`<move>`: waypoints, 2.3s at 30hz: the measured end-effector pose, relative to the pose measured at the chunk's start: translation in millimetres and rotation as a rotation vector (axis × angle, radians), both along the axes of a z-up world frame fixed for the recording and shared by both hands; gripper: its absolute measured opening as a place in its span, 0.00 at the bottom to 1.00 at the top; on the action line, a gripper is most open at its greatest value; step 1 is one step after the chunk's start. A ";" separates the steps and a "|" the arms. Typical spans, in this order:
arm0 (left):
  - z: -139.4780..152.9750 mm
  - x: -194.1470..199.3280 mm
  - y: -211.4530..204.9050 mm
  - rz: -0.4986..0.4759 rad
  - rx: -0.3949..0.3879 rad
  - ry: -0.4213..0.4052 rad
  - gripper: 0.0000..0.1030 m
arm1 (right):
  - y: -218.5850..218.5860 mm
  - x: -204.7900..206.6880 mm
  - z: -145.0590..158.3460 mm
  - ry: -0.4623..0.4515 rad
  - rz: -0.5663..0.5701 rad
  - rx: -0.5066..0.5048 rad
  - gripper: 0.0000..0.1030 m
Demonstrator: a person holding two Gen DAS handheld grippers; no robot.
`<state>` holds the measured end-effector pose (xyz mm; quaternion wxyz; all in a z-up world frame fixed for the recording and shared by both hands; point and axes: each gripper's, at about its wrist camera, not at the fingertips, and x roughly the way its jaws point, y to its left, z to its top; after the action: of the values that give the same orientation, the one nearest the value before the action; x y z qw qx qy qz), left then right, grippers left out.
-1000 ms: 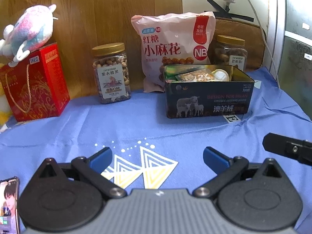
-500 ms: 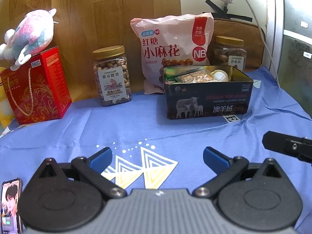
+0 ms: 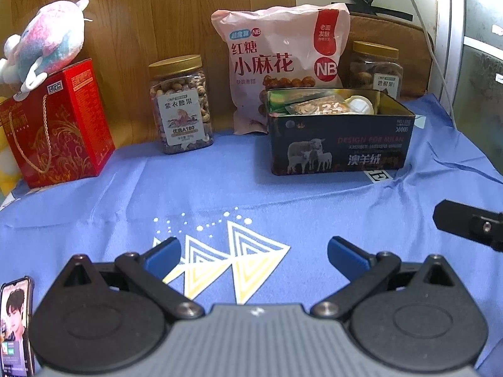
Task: Organize snacks
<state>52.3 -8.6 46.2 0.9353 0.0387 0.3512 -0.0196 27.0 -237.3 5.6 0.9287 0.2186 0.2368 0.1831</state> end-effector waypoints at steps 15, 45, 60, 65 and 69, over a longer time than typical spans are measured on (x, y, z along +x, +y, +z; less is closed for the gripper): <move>-3.2 2.1 -3.0 0.009 0.032 0.007 1.00 | -3.8 -0.1 -2.2 0.009 -0.008 0.015 0.80; -9.1 4.6 -0.1 0.045 0.080 0.014 1.00 | -3.9 -1.1 -3.8 0.011 -0.006 0.014 0.80; -8.8 4.0 -0.6 0.040 0.089 0.014 1.00 | -4.3 -1.2 -3.2 0.012 -0.007 0.015 0.80; -9.1 4.4 -0.5 0.041 0.089 0.014 1.00 | -4.3 -1.0 -3.2 0.013 -0.006 0.015 0.80; -10.1 5.0 -0.2 0.042 0.090 0.017 1.00 | -4.2 -0.7 -3.2 0.013 -0.007 0.015 0.80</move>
<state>57.3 -8.8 36.1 0.9297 0.0731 0.3606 0.0155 26.3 -241.5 2.4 0.9262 0.2274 0.2406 0.1804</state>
